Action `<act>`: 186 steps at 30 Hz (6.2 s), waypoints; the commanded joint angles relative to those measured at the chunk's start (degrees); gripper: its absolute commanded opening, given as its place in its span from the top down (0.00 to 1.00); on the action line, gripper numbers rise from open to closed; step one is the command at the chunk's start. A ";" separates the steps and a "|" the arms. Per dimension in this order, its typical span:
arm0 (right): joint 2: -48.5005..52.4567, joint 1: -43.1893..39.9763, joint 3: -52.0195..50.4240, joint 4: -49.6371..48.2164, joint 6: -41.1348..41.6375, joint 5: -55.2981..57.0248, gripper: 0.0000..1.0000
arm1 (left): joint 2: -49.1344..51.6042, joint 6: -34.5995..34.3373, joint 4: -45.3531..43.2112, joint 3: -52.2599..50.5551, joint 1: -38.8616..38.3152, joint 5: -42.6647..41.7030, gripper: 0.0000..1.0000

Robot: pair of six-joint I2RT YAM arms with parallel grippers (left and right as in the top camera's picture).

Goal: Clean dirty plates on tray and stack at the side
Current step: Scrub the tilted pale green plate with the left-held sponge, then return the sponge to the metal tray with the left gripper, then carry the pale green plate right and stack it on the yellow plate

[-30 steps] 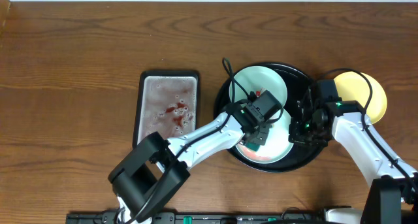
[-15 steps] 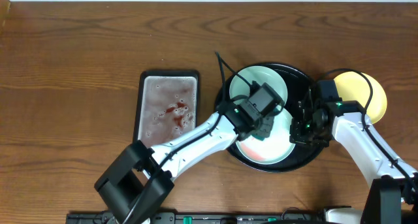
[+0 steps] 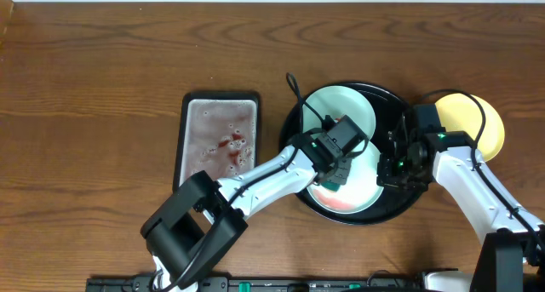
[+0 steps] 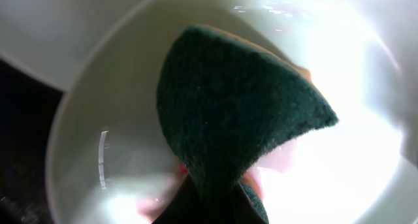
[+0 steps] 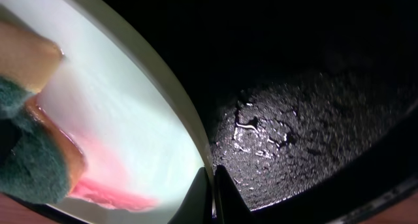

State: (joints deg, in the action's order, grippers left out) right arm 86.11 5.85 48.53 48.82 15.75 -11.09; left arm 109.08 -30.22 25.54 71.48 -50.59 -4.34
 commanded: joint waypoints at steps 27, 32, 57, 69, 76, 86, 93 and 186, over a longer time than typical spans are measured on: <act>-0.13 -0.11 -0.02 -12.24 -1.42 -10.34 0.69 | -6.10 1.42 3.02 -0.44 5.11 2.27 0.92; 2.25 -0.11 -0.15 -14.82 -1.44 -10.12 0.70 | -6.10 1.40 1.57 -0.44 5.57 2.27 0.93; 7.45 -0.13 -1.11 -16.79 -1.42 -10.60 0.99 | 0.68 -0.28 0.57 -1.88 5.66 2.54 0.89; 7.45 -0.13 -1.11 -16.31 -1.42 -10.60 0.99 | -7.17 -0.76 1.33 -1.84 6.91 6.19 0.93; 7.45 -0.13 -1.11 -16.26 -1.42 -10.60 0.99 | -6.60 -4.59 -0.98 -1.86 4.55 3.61 0.93; 7.45 -0.13 -1.11 -16.26 -1.42 -10.62 0.99 | 0.68 -4.00 -3.91 -1.90 1.81 2.45 0.92; 7.45 -0.13 -1.11 -16.22 -1.42 -10.62 0.99 | 1.40 -1.36 -1.77 -1.88 6.47 5.51 0.92; -10.01 14.67 13.60 -5.57 10.95 38.73 0.99 | -18.84 16.26 7.39 -16.00 40.65 -6.14 0.92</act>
State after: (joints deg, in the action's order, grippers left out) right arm 76.44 30.20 61.08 43.68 17.47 43.51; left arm 90.56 -14.92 32.80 55.90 -10.07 -11.22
